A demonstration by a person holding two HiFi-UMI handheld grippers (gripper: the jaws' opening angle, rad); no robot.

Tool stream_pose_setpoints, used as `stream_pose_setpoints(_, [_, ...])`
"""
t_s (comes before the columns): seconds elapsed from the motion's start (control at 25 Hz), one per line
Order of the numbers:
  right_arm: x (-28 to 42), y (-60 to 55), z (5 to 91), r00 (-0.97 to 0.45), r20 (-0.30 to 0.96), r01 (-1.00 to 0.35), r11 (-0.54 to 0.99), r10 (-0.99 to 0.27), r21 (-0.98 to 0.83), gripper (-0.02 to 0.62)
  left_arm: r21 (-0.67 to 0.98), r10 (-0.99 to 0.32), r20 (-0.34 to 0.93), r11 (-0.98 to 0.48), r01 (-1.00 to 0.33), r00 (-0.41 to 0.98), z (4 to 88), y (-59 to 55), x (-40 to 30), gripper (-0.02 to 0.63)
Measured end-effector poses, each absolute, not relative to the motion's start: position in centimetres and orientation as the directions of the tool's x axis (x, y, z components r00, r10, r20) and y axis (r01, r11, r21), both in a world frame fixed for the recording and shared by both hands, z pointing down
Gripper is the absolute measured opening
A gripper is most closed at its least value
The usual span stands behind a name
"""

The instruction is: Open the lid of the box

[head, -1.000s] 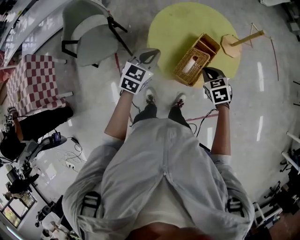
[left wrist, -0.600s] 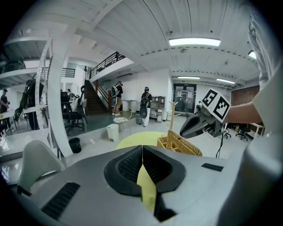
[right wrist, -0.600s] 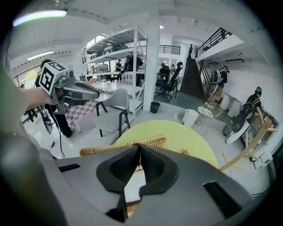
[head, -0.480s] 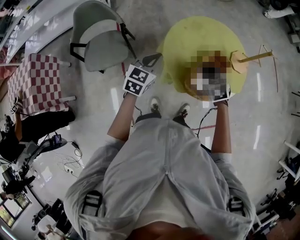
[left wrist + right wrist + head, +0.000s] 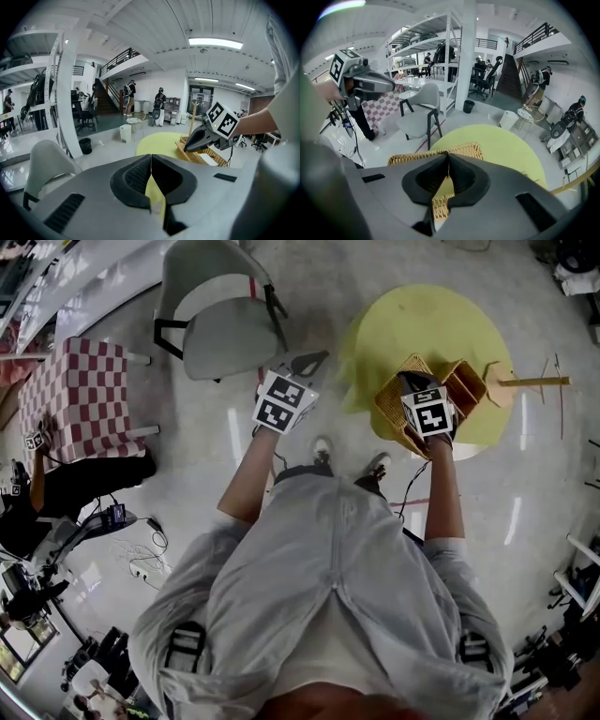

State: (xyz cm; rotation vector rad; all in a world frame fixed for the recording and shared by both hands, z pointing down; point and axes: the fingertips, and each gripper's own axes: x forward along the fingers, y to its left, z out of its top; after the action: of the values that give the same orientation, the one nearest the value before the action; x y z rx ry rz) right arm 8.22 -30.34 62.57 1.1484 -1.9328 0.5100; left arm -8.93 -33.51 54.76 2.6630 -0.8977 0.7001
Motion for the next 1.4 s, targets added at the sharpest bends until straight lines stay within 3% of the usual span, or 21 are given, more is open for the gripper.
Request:
stream_pose_setpoints(0.24, [7.8, -30.6, 65.2, -0.228, 0.834, -0.877, 0.479, -0.502, 0.049, 0.049, 0.09, -0.5, 0.533, -0.769, -0.633, 0.683, 55.9, -33.9, -10.6, 0.029])
stream_pose_setpoints(0.36, [8.0, -30.1, 65.9, -0.221, 0.851, -0.88, 0.474, -0.477, 0.037, 0.107, 0.097, -0.494, 0.531, -0.772, -0.629, 0.689, 56.1, -33.6, -10.5, 0.029])
stream_pose_setpoints(0.56, [8.7, -29.4, 64.9, -0.236, 0.834, -0.889, 0.458, -0.499, 0.023, 0.11, 0.095, -0.482, 0.525, -0.786, -0.611, 0.701, 55.9, -32.5, -9.2, 0.029])
stream_pose_setpoints(1.12, [16.4, -27.6, 50.4, -0.153, 0.614, -0.942, 0.302, -0.775, 0.148, 0.034, 0.044, -0.52, 0.437, -0.803, -0.595, 0.734, 49.6, -30.8, -3.2, 0.029])
stream_pose_setpoints(1.4, [19.9, -25.9, 44.0, -0.128, 0.51, -0.936, 0.274, -0.851, 0.222, 0.023, -0.03, -0.55, 0.354, -0.815, -0.578, 0.757, 44.1, -30.6, 0.3, 0.029])
